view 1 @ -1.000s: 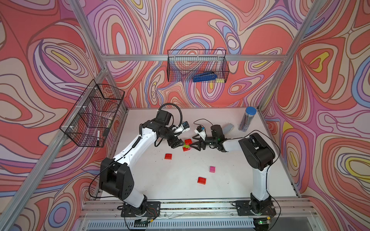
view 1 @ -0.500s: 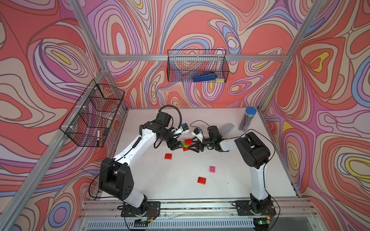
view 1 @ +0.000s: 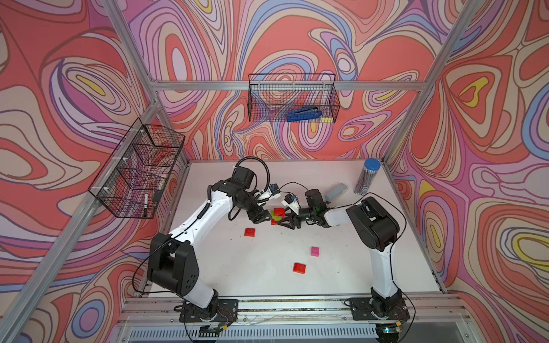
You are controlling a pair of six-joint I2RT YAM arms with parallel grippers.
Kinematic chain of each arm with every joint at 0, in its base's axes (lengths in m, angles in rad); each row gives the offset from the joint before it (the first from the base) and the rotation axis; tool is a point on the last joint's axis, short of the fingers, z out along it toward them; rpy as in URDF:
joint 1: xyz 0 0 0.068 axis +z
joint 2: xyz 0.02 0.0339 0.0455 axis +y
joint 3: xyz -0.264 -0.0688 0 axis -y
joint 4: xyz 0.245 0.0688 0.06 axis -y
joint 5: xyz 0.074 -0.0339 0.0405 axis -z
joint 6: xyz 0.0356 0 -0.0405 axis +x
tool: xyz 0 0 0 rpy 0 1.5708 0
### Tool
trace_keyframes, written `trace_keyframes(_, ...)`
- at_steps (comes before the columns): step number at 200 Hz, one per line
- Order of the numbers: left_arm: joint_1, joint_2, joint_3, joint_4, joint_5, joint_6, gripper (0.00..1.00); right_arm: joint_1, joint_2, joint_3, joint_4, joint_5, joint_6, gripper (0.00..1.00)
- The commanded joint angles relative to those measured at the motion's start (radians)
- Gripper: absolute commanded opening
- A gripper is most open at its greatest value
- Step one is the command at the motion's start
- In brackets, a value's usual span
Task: Assemble the letter s with lego
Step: Adjust the lego brick at the center of the board.
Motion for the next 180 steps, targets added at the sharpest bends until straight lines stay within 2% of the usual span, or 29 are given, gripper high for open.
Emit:
trace_keyframes(1, 0.008, 0.015, 0.004, -0.044, 0.015, 0.005, 0.76, 0.008, -0.025, -0.023, 0.007, 0.011, -0.009, 0.57)
trace_keyframes(101, 0.008, 0.015, 0.004, -0.048, 0.008, -0.002, 0.76, 0.008, -0.032, -0.047, 0.075, -0.019, 0.073, 0.29)
trace_keyframes(116, 0.008, 0.012, 0.004, -0.047, 0.009, -0.004, 0.76, 0.007, -0.041, -0.062, 0.096, -0.029, 0.109, 0.28)
trace_keyframes(144, 0.010, 0.002, 0.008, -0.042, 0.004, -0.018, 0.76, 0.008, -0.058, -0.082, 0.105, -0.047, 0.215, 0.25)
trace_keyframes(180, 0.019, -0.014, 0.014, -0.034, -0.006, -0.042, 0.76, 0.015, -0.049, -0.113, 0.165, -0.062, 0.489, 0.23)
